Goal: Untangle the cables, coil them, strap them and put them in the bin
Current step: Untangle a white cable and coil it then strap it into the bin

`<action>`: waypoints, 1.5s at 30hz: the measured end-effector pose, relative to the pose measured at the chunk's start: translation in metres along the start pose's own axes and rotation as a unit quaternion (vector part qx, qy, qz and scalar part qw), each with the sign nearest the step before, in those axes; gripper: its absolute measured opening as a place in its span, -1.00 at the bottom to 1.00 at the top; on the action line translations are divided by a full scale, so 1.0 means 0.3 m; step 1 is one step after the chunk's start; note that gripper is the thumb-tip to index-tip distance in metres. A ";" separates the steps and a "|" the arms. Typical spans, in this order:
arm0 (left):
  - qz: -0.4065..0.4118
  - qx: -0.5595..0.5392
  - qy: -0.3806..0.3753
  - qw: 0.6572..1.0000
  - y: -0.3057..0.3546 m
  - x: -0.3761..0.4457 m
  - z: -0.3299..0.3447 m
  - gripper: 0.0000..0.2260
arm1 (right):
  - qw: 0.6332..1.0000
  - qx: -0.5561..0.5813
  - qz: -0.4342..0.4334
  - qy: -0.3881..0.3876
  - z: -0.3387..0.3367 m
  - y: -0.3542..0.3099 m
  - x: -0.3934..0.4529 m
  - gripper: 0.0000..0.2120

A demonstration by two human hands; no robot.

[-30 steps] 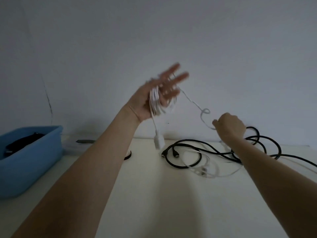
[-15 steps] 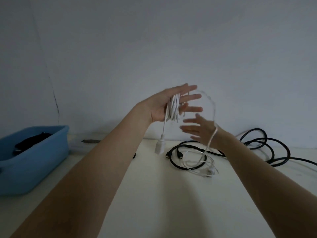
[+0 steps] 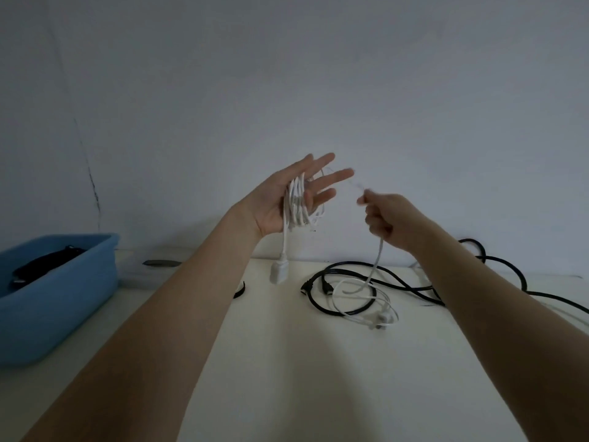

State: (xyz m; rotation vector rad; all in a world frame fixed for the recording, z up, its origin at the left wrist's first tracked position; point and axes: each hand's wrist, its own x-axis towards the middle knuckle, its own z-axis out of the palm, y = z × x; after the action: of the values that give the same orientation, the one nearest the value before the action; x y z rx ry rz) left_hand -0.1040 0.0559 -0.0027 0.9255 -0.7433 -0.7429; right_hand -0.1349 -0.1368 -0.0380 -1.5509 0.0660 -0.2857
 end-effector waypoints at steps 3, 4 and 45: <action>0.040 0.008 -0.081 0.996 -0.010 0.020 0.075 -0.44 | 0.967 -0.255 0.022 -0.010 0.082 0.056 -0.010 -0.56; 0.044 0.011 -0.084 0.995 -0.012 0.032 0.096 -0.44 | 0.955 -0.293 0.035 -0.030 0.107 0.069 -0.017 -0.52; 0.107 0.143 0.226 0.958 -0.051 0.111 0.049 -0.44 | 0.895 -0.437 -0.051 -0.079 0.085 0.048 -0.080 -0.49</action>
State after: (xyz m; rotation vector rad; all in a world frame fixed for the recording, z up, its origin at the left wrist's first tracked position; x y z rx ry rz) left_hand -0.1017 0.0164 -0.0027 1.2033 -0.5372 -0.2171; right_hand -0.1503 -0.1067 -0.0549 -2.4776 -0.0224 -0.2179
